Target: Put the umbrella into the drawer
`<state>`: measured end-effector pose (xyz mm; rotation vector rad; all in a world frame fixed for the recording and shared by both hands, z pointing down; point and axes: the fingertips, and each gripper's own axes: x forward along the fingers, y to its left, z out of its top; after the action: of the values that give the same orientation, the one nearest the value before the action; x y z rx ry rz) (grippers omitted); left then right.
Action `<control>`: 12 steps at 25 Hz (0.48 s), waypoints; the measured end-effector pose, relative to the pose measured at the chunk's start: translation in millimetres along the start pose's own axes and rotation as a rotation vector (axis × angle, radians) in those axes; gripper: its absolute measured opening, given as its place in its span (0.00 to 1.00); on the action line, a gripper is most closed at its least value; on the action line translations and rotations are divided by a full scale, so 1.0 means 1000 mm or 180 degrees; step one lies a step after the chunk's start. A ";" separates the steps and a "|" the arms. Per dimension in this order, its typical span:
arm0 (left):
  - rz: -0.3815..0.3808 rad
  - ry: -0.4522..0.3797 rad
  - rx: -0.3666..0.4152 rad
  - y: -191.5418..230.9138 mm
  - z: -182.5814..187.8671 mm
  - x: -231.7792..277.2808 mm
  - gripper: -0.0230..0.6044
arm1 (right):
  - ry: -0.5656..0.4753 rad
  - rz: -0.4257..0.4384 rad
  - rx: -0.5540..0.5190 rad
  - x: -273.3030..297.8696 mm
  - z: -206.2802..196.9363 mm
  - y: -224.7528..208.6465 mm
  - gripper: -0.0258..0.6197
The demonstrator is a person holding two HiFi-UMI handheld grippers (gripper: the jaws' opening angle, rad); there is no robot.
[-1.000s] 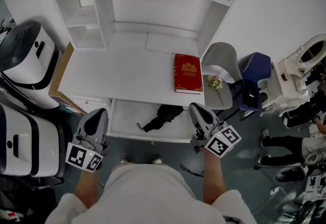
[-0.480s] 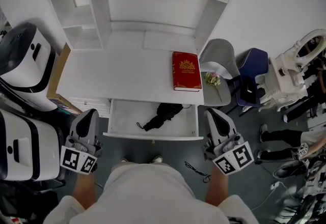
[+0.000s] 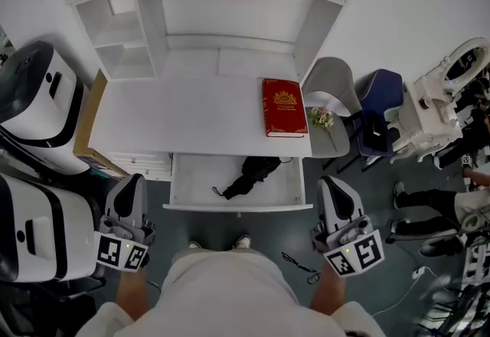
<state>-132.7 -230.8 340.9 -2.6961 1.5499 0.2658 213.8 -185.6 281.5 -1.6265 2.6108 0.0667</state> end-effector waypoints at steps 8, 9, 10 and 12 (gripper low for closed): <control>-0.0007 0.0023 -0.0005 0.009 0.001 -0.014 0.06 | -0.0018 -0.0008 -0.0019 0.005 0.002 0.018 0.04; -0.0002 0.0028 -0.0006 0.011 0.001 -0.016 0.06 | -0.0012 -0.0009 -0.0012 0.006 0.001 0.020 0.04; 0.0002 0.0034 -0.0008 0.012 0.002 -0.019 0.06 | -0.0005 -0.0013 -0.0002 0.007 0.000 0.022 0.04; 0.0001 0.0039 -0.0014 0.014 0.002 -0.024 0.06 | 0.0006 -0.0025 0.0022 0.008 -0.002 0.026 0.04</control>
<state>-156.7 -217.4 344.1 -2.7061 1.5548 0.2535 186.4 -181.7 283.0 -1.6355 2.6028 0.0558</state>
